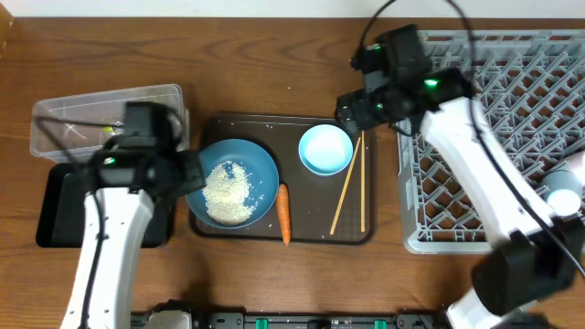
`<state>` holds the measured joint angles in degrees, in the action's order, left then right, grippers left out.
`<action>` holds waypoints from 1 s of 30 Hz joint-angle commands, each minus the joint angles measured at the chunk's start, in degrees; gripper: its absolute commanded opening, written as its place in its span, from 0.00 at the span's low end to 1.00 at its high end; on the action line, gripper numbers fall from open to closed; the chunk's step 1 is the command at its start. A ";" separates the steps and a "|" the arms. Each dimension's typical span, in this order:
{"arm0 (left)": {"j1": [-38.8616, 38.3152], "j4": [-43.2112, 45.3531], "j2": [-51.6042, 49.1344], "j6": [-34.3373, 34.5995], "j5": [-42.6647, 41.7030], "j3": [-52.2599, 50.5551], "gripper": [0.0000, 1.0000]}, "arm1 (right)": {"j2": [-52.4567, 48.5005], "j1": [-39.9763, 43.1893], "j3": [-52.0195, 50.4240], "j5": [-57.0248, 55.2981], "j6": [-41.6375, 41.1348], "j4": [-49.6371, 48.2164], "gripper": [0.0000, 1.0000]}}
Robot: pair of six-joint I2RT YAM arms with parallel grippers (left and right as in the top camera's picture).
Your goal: Sort waste into correct bins and load items into the dishwasher rack
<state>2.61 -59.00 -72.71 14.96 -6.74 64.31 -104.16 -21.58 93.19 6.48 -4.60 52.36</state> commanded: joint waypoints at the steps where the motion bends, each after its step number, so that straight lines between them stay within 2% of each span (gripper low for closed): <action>1: 2.71 -0.76 0.09 -0.31 1.42 0.42 0.49 | -4.48 -0.24 0.66 -3.28 -5.33 -0.96 0.81; 7: 3.17 -0.70 0.04 -0.31 1.42 0.42 0.50 | -11.76 -0.72 0.66 -3.04 -8.31 -2.29 0.67; 12: 3.17 -0.70 0.04 -0.31 1.42 0.42 0.49 | -16.72 -2.05 0.66 -1.66 -8.70 -2.27 0.59; 16: 3.17 -0.72 0.04 -0.31 1.40 0.42 0.49 | -19.56 -3.30 0.66 -1.75 -8.68 -2.25 0.46; 18: 3.17 -0.70 0.04 -0.31 1.40 0.42 0.49 | -20.35 -3.69 0.66 -1.75 -8.68 -2.45 0.35; 20: 3.17 -0.72 0.04 -0.31 1.40 0.42 0.49 | -20.41 -3.80 0.66 -1.77 -8.70 -2.60 0.18; 23: 3.17 -0.72 0.04 -0.28 1.40 0.42 0.50 | -20.28 -3.78 0.68 -1.79 -8.72 -3.17 0.01; 30: 3.17 -0.72 0.04 -0.28 1.38 0.42 0.49 | -16.85 -1.31 4.39 -4.33 -8.66 0.66 0.01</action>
<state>5.52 -59.59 -72.64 14.96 -5.98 64.31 -124.27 -24.58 94.26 4.34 -13.13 52.01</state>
